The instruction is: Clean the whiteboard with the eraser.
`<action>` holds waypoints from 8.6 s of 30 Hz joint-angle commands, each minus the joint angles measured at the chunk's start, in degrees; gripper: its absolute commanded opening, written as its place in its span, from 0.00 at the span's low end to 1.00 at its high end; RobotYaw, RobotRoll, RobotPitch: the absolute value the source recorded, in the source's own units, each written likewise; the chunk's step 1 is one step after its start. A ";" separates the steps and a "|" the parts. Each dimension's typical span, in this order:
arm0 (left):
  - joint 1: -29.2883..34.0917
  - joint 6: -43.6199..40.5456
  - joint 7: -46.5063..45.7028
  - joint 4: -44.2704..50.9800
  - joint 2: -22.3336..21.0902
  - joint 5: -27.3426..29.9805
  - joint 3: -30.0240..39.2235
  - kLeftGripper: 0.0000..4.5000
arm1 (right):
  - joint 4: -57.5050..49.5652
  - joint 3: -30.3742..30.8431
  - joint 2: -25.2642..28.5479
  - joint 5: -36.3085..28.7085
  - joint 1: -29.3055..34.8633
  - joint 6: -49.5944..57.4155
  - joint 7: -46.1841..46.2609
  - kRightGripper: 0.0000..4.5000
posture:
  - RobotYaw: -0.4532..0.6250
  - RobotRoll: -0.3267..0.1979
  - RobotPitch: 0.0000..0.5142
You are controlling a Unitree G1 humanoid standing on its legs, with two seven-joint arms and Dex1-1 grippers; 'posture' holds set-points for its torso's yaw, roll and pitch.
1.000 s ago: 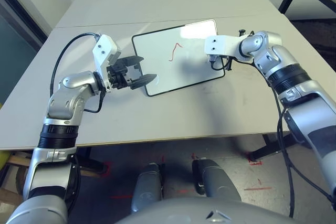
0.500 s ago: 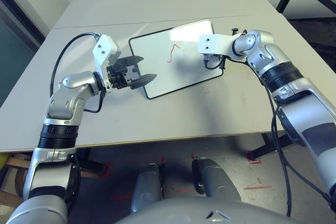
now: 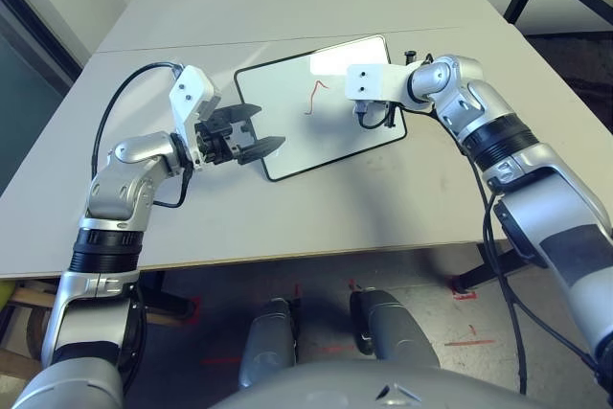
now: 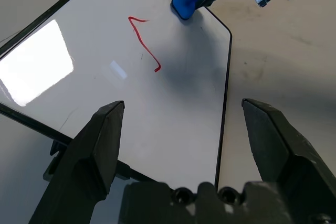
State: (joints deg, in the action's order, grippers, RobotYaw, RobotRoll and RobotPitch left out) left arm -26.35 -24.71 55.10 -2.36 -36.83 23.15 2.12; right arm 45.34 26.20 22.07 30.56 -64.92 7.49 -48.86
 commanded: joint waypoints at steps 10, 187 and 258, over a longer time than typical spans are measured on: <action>0.60 1.47 0.45 -0.67 0.07 -0.50 -0.20 1.00 | 8.68 0.30 2.63 0.87 -3.17 -2.63 3.19 0.03 | 0.32 0.62 0.19; 2.58 1.90 -0.91 -1.46 -1.11 -0.96 2.27 1.00 | 10.63 5.03 -12.15 2.97 -8.97 -1.38 0.25 0.03 | 0.36 0.62 0.20; 2.94 1.45 -0.96 -0.98 -1.33 -0.85 2.26 1.00 | 18.12 5.76 -12.52 3.55 -14.06 -3.19 7.76 0.03 | 0.37 0.62 0.21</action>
State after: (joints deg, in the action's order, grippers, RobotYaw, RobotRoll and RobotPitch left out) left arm -23.89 -23.09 54.03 -3.24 -38.16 22.76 4.94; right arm 60.95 31.77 8.25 33.23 -79.32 3.65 -41.80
